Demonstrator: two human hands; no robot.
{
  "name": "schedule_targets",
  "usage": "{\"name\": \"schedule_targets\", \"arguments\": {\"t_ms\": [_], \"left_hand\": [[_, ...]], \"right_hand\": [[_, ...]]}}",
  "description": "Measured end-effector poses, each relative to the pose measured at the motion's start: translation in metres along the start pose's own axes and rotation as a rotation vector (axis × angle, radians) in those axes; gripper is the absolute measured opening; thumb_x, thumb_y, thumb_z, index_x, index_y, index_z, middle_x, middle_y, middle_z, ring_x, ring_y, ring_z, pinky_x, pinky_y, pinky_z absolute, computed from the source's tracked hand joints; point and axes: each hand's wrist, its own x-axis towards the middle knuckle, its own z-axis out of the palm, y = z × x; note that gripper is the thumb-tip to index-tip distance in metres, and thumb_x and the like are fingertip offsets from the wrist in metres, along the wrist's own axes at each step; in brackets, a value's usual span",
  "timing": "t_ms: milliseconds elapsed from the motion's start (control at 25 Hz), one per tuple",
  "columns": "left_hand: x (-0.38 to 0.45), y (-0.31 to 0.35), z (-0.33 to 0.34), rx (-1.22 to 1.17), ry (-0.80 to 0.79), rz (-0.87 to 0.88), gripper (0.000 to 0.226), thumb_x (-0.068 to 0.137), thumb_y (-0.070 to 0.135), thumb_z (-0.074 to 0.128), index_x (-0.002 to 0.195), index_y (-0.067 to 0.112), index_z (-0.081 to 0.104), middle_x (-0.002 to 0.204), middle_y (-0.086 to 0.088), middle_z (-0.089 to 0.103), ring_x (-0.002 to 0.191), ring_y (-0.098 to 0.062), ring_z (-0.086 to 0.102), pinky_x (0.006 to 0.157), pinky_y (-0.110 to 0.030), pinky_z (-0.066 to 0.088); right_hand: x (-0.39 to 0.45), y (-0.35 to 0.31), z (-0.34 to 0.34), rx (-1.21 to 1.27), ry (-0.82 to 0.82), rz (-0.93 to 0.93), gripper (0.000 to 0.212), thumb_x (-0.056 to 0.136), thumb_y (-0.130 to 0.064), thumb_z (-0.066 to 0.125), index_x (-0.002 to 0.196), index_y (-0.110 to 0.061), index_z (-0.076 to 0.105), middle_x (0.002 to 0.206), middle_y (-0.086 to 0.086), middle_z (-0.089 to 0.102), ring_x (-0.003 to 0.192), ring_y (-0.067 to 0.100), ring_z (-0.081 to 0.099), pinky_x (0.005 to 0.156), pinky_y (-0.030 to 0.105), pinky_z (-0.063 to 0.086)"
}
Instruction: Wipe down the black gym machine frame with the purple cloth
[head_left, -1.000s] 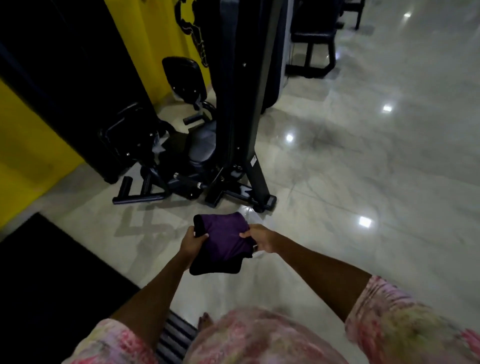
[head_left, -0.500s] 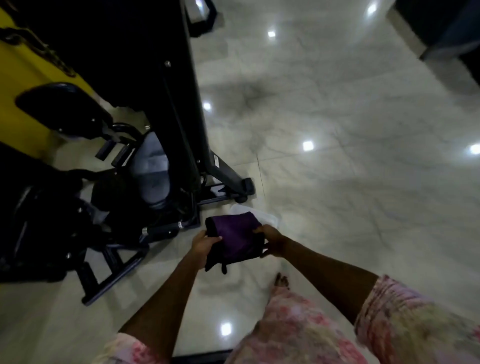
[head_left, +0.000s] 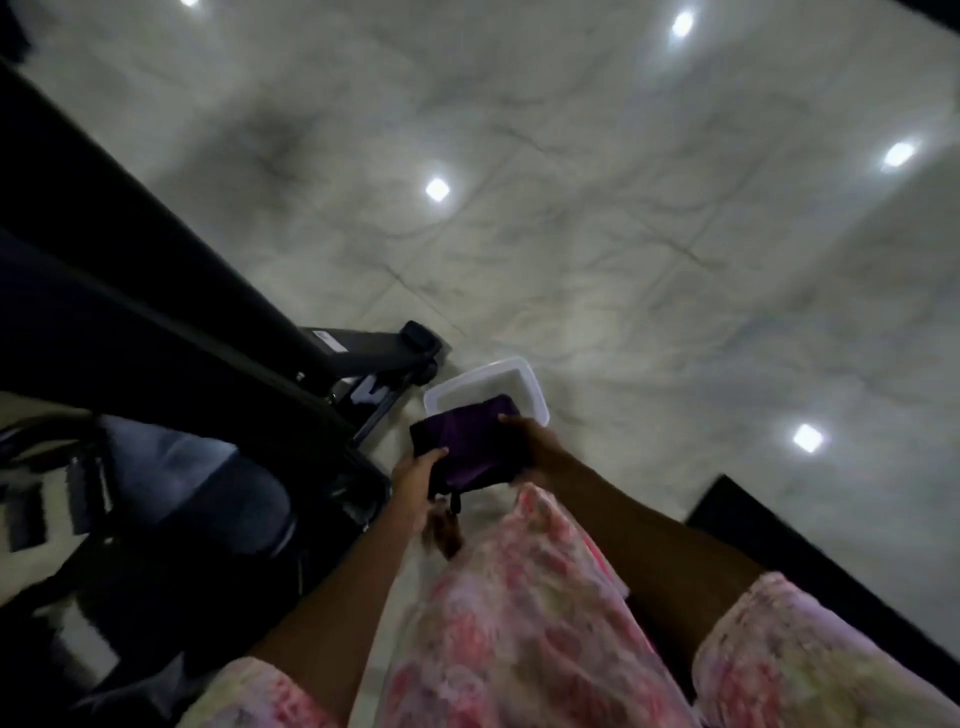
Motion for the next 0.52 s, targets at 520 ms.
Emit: {"name": "schedule_targets", "arguments": {"t_ms": [520], "left_hand": [[0.221,-0.043,0.051,0.149,-0.015,0.138,0.033,0.08,0.016,0.074,0.109,0.005,0.063,0.096,-0.008,0.065,0.09,-0.023,0.057,0.077,-0.034,0.047]], "right_hand": [[0.213,0.04,-0.004,0.108,0.194,-0.176,0.04,0.089,-0.024,0.063,0.122,-0.005,0.05,0.116,0.019,0.059,0.1,0.033,0.058,0.072,0.045,0.054]]}}
